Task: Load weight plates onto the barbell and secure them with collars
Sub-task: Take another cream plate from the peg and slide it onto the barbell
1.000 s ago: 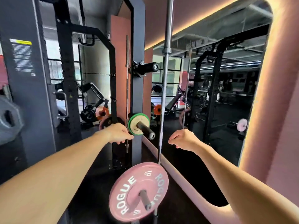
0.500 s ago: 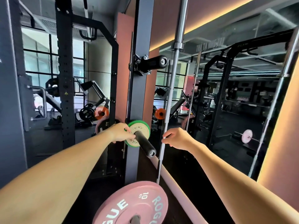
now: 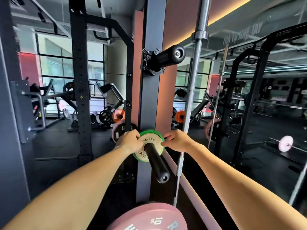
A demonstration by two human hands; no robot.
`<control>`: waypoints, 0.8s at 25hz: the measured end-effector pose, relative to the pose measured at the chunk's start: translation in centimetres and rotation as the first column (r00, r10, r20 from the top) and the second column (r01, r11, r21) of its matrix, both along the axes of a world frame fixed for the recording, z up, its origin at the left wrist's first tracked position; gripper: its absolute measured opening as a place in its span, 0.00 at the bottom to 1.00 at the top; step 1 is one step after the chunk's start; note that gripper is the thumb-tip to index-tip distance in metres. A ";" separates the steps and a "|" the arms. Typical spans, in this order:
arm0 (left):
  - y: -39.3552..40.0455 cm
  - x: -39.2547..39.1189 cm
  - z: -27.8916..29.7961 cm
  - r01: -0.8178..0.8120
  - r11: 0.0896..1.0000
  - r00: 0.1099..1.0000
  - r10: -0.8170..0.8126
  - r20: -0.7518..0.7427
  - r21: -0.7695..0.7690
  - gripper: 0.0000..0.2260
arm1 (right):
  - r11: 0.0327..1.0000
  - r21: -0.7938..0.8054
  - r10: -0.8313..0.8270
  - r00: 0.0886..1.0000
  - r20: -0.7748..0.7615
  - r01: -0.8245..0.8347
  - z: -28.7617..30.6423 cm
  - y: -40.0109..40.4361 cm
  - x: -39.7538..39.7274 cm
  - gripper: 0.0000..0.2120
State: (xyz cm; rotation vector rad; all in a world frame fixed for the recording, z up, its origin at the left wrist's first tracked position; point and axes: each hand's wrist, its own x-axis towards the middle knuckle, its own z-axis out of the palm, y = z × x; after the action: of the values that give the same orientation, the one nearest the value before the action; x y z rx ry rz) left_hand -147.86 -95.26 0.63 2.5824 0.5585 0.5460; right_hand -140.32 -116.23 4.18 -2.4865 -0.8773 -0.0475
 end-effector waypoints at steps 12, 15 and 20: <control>-2.1 -1.3 -1.2 -0.069 0.889 0.997 0.053 -0.048 -0.452 0.22 | 0.997 0.044 0.055 0.998 0.010 -0.056 -1.7 3.6 2.6 0.23; -3.3 -2.2 -1.3 -0.040 0.801 0.999 0.051 0.001 -0.597 0.23 | 0.996 -0.027 0.091 0.996 0.025 -0.091 -1.3 3.3 2.9 0.10; -3.5 -3.0 -1.2 0.002 0.865 1.000 0.009 0.020 -0.501 0.24 | 0.986 0.024 0.168 0.983 -0.069 -0.167 -2.7 2.4 2.7 0.12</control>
State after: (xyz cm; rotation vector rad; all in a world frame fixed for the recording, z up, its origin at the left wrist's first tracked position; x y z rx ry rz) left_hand -150.85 -98.78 -0.56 2.0762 0.6053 0.3669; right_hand -137.61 -113.87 1.45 -2.3729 -1.0477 0.0888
